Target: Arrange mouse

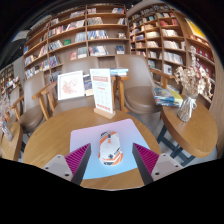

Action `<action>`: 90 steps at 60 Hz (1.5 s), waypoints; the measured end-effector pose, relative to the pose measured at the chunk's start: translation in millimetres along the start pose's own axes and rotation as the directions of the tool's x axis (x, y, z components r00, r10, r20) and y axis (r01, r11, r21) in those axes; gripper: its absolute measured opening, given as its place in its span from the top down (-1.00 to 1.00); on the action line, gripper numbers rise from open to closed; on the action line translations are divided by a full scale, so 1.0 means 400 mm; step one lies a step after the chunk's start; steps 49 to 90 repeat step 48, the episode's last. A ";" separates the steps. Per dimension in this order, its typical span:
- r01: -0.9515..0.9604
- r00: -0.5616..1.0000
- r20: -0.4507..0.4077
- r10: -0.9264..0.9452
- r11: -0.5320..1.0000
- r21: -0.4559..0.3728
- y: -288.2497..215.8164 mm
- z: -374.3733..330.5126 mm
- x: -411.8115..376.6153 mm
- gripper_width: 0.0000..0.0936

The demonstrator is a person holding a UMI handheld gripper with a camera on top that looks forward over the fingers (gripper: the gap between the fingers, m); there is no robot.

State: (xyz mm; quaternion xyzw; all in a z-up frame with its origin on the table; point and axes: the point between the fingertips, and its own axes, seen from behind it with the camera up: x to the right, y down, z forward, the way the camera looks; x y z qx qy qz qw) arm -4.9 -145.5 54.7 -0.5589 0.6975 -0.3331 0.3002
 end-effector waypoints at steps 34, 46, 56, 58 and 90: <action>0.121 0.992 0.009 -0.122 0.986 0.118 0.259 -0.655 -0.042 -0.83; 0.148 0.989 0.004 -0.149 0.982 0.119 0.303 -0.690 -0.029 -0.83; 0.148 0.989 0.001 -0.149 0.982 0.116 0.304 -0.693 -0.025 -0.83; 0.148 0.989 0.001 -0.149 0.982 0.116 0.304 -0.693 -0.025 -0.83; 0.148 0.989 0.001 -0.149 0.982 0.116 0.304 -0.693 -0.025 -0.83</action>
